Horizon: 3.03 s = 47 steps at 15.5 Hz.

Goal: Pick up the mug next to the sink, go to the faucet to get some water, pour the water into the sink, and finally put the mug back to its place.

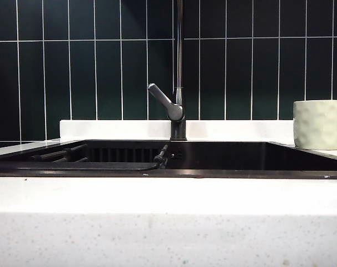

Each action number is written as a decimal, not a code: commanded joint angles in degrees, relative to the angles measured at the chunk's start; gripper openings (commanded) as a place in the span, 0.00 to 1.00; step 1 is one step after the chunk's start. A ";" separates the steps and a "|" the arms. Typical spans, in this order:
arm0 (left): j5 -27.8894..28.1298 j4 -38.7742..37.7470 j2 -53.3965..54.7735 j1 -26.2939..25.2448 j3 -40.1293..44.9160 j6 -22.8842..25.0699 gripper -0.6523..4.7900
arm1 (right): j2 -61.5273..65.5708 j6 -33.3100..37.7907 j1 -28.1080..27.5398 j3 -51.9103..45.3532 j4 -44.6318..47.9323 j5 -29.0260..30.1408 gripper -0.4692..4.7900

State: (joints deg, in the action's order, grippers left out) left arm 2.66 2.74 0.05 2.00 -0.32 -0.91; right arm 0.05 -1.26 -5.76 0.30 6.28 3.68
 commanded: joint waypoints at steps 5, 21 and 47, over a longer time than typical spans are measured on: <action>-0.33 0.76 0.00 -0.04 -0.11 -0.44 0.11 | -0.07 0.17 0.04 -0.22 -1.11 -0.20 0.08; -14.08 13.55 31.78 -0.02 -18.93 1.97 0.14 | 37.07 5.75 -0.02 29.22 -10.75 -5.64 0.08; -37.64 23.82 90.68 0.37 -52.02 3.28 0.37 | 81.70 0.83 -0.83 29.94 29.44 -10.12 0.44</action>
State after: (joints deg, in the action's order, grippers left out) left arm -34.44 25.93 90.50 2.24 -51.94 2.55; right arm 81.45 -0.54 -6.57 29.82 32.40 -6.46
